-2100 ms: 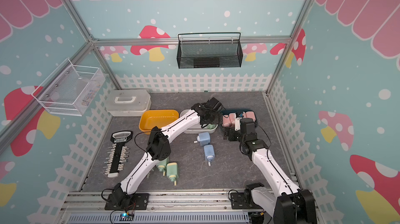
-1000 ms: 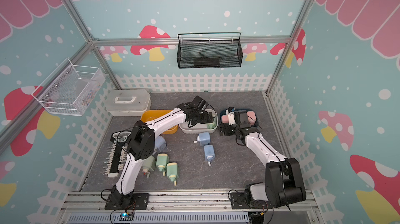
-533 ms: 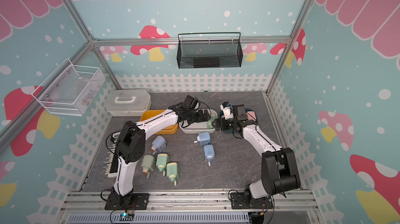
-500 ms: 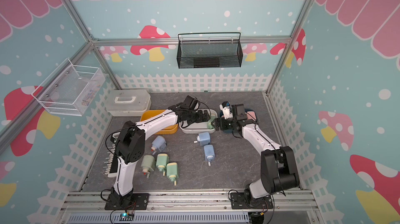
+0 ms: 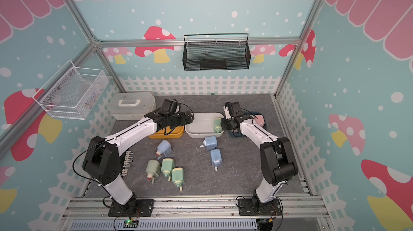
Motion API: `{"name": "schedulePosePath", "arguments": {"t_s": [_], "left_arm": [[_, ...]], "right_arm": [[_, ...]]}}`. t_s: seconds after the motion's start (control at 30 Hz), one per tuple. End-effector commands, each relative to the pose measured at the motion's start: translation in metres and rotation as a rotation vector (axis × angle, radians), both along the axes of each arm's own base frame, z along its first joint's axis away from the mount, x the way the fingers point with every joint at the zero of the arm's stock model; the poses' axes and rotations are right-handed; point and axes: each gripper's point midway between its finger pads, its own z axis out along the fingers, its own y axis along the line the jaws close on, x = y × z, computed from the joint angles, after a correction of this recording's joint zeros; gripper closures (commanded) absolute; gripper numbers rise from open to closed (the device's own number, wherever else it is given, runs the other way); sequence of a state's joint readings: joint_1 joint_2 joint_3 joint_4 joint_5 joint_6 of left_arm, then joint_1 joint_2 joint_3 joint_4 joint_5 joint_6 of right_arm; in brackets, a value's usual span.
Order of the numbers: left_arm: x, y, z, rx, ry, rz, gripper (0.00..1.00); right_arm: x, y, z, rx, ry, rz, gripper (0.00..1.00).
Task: Place the pencil sharpeners by color into the storage box
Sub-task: Adjust the storage box at the center of the board.
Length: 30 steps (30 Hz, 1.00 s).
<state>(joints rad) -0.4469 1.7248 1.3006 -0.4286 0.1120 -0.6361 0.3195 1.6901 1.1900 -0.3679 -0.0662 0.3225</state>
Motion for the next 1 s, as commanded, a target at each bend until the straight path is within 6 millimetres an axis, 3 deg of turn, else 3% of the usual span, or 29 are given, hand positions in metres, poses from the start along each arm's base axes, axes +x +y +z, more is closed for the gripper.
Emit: {"name": "schedulePosePath", "arguments": {"t_s": [0.0,0.07,0.6,0.97], "left_arm": [[-0.002,0.016,0.0,0.015,-0.018,0.032,0.01],[-0.003,0.022,-0.001,0.017,-0.019,0.041,0.01],[-0.009,0.024,-0.009,0.027,0.001,0.034,0.01],[-0.005,0.037,-0.021,0.043,0.026,0.058,0.01]], "right_arm": [[0.003,-0.014,-0.007,-0.11,0.011,-0.073,0.63],[0.007,-0.014,-0.01,-0.117,0.01,-0.08,0.68],[0.019,-0.011,-0.031,-0.13,0.052,-0.092,0.68],[0.02,-0.005,-0.03,-0.096,0.056,-0.091,0.82]]}}
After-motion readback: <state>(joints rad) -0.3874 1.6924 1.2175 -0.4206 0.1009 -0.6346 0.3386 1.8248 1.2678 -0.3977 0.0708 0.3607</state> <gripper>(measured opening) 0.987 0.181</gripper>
